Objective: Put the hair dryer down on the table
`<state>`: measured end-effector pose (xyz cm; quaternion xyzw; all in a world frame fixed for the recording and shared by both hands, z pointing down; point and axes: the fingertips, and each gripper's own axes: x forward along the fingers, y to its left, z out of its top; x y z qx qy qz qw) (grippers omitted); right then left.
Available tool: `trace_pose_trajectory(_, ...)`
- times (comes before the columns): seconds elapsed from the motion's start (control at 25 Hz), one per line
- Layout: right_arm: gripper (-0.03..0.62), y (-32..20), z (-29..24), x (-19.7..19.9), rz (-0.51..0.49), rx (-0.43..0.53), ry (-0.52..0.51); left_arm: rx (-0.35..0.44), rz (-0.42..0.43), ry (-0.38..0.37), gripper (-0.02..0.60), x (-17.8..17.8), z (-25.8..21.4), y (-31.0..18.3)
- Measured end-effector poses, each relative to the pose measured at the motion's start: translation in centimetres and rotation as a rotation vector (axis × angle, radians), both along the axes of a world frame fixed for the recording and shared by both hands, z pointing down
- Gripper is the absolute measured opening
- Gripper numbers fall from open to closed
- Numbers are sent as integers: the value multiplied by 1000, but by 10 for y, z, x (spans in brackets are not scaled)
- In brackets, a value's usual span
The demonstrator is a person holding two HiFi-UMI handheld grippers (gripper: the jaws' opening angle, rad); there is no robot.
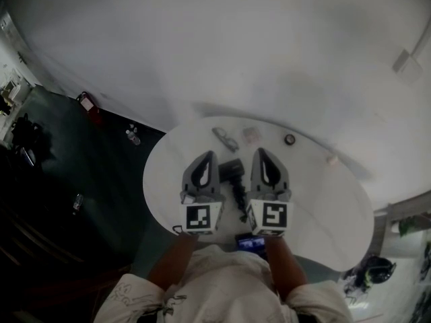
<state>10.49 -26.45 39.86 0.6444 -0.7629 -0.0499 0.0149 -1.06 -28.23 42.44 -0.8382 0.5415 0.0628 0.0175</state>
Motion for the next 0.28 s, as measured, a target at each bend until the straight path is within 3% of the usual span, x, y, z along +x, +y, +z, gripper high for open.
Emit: trace_pose_trajectory(0.28, 6, -3, 4, 3, 10, -5, 4, 25, 4, -31, -5, 1, 1, -2)
